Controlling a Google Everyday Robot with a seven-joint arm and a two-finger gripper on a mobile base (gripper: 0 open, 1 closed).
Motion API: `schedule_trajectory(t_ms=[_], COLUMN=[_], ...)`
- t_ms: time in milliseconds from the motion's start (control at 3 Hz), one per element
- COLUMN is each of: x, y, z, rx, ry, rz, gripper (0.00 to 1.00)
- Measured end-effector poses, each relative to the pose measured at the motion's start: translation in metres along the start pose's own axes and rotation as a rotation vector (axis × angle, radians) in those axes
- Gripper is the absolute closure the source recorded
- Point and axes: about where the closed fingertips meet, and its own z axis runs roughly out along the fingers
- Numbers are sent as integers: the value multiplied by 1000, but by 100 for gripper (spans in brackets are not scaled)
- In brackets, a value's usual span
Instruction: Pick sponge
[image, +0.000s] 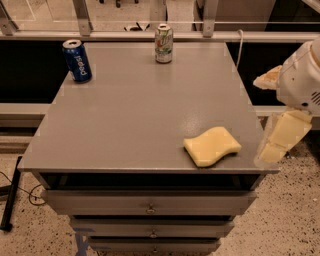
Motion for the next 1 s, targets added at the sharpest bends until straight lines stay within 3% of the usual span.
schedule_trajectory(t_ms=[667,1000], x=[-16,-23], y=[23,20], z=[49,66], rx=[-81,-89], ry=[-133,-169], rz=[36,33], gripper=[0,0])
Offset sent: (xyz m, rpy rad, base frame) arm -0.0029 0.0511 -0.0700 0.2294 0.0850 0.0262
